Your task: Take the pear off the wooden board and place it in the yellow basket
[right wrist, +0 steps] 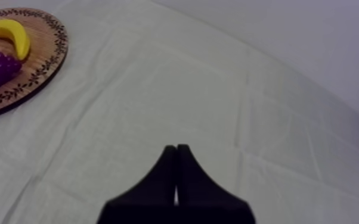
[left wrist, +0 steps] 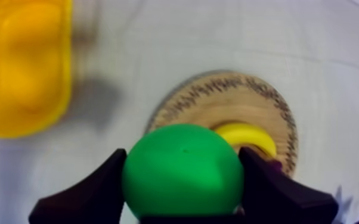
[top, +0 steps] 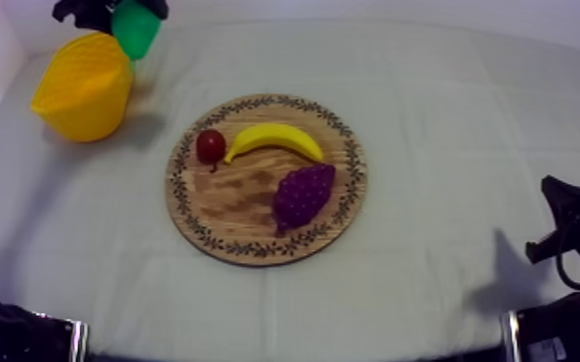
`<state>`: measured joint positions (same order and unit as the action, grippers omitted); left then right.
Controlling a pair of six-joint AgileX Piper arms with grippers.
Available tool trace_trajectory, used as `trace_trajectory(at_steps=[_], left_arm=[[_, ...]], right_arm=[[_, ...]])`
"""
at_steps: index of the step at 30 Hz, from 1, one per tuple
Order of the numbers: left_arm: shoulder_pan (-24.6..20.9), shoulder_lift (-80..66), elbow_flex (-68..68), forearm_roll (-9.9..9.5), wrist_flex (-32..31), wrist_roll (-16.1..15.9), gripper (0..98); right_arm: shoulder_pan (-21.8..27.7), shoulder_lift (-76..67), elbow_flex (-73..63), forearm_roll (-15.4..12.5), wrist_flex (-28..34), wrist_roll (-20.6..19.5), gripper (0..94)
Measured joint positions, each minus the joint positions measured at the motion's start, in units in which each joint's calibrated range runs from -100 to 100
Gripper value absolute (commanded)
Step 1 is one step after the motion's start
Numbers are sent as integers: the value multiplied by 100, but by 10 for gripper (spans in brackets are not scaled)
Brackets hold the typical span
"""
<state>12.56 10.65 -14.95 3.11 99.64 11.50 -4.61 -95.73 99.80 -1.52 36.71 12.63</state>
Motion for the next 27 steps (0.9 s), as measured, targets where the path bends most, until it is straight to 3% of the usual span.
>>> trace_trajectory(at_steps=[11,18,27], left_arm=[[-919,765,-1081,-311,28,-570,526],[-1335,1065,-1812,-311,19,-725,527],[-1470,1389,-1934,-311,12,-753,544]], right_arm=[[0,0,0,0,0,0,2],[0,0,0,0,0,0,2],[0,0,0,0,0,0,2]])
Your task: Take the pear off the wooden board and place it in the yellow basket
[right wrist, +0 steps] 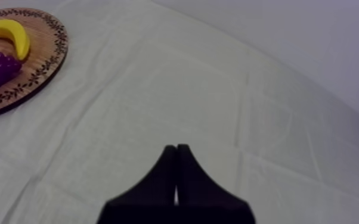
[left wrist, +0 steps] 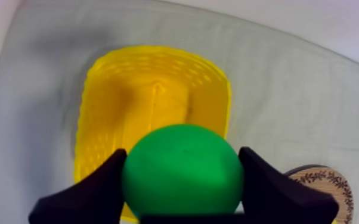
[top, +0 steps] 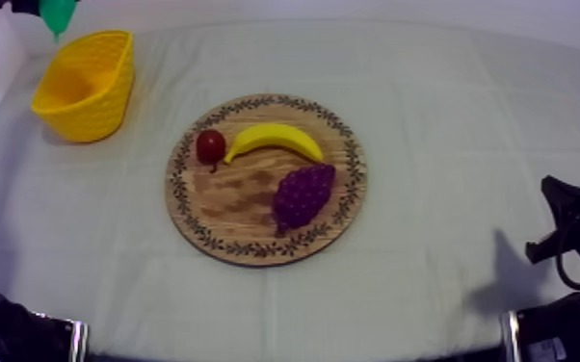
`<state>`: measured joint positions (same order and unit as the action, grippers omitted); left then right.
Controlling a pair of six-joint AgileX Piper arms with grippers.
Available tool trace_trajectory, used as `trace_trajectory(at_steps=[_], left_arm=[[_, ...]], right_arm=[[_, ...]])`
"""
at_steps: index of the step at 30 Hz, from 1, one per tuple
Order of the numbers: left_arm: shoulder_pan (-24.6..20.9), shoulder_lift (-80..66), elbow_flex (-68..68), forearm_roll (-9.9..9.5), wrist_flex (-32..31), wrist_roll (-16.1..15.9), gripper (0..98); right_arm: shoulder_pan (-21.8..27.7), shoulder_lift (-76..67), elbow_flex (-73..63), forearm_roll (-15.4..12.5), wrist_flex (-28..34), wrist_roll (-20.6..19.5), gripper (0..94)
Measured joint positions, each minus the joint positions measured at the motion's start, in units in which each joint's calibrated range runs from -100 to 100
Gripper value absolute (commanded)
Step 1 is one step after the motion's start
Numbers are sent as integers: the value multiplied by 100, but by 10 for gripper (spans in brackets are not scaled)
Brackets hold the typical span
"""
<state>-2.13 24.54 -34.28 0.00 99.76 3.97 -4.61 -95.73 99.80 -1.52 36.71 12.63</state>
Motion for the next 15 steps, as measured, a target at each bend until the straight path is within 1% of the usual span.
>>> trace_trajectory(at_steps=[5,15], left_arm=[[-57,319,60,78,-100,-10,551],[-191,1132,241,200,-501,-79,561]], right_arm=[[0,0,0,0,0,0,2],[0,0,0,0,0,-3,2]])
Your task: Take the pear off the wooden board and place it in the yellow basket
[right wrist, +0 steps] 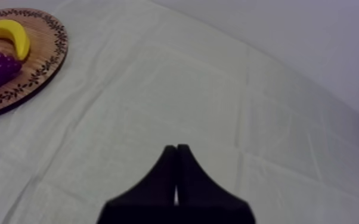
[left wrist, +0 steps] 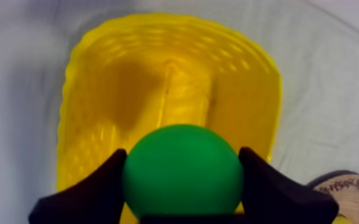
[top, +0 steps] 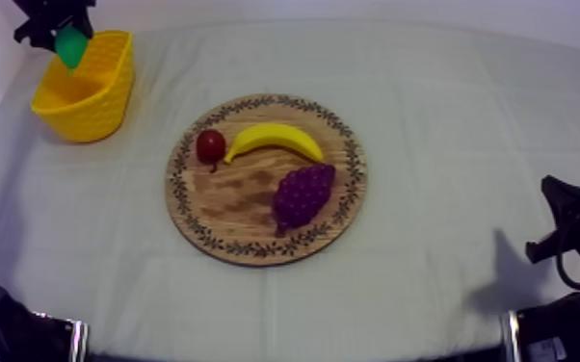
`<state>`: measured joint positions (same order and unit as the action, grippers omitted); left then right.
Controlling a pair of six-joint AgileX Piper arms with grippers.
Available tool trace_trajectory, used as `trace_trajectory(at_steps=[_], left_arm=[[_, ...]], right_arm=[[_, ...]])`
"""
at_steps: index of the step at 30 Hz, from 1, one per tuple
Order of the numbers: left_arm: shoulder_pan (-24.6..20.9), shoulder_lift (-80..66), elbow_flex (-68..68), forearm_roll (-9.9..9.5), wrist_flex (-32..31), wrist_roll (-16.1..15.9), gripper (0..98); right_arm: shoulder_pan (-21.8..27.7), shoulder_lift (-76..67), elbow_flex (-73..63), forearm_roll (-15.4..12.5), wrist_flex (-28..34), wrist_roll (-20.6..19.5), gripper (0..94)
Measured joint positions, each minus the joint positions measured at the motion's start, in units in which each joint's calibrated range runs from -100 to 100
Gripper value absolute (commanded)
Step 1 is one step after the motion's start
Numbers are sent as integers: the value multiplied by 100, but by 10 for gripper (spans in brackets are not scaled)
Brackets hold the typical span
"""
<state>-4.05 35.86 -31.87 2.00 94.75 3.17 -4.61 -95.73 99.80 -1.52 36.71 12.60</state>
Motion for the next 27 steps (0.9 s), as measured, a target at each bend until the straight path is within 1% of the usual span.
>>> trace_trajectory(at_steps=[8,16,20,27], left_arm=[[-107,524,116,37,-256,-59,609],[-145,642,240,85,-331,-64,782],[-176,680,215,134,-334,-18,831],[-227,712,308,200,-435,-12,888]], right_arm=[[0,0,0,0,0,5,2],[0,0,0,0,0,-3,2],[0,0,0,0,0,-3,2],[-4,0,0,0,0,-3,2]])
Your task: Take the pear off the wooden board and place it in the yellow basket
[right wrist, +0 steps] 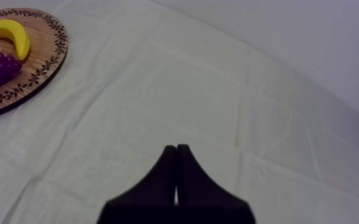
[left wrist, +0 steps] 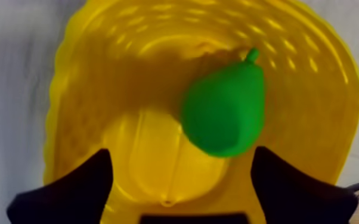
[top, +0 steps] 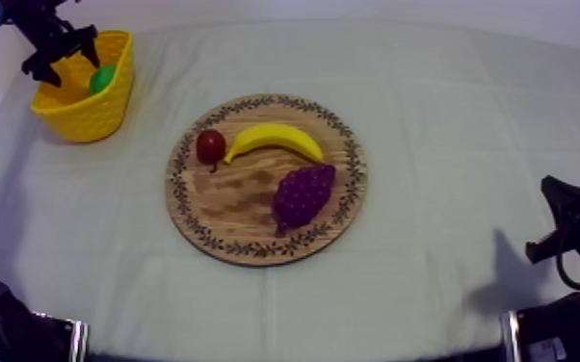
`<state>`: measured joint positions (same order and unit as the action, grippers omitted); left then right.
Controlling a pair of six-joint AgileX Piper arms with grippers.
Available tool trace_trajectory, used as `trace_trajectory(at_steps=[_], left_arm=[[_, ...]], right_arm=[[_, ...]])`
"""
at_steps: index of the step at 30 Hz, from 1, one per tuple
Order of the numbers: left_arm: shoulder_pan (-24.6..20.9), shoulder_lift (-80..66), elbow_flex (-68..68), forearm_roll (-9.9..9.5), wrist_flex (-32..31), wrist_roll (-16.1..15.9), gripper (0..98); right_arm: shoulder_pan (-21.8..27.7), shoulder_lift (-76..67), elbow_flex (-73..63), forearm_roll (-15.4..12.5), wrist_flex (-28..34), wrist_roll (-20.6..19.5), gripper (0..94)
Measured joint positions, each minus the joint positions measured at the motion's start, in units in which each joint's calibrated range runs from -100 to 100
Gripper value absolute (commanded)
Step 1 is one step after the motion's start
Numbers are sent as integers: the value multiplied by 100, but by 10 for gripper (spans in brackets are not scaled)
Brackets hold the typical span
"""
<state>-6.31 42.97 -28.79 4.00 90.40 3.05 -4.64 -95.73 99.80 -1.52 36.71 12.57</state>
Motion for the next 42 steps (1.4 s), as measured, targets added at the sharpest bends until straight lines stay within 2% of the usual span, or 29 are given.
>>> trace_trajectory(at_steps=[8,21,42], left_arm=[[5,-43,182,97,-201,-116,942],[46,-560,736,206,-436,-150,949],[103,-2880,2168,173,-222,-91,741]], right_arm=[[-4,0,0,0,0,0,2],[-4,0,0,0,0,0,2],[-4,0,0,0,0,0,2]])
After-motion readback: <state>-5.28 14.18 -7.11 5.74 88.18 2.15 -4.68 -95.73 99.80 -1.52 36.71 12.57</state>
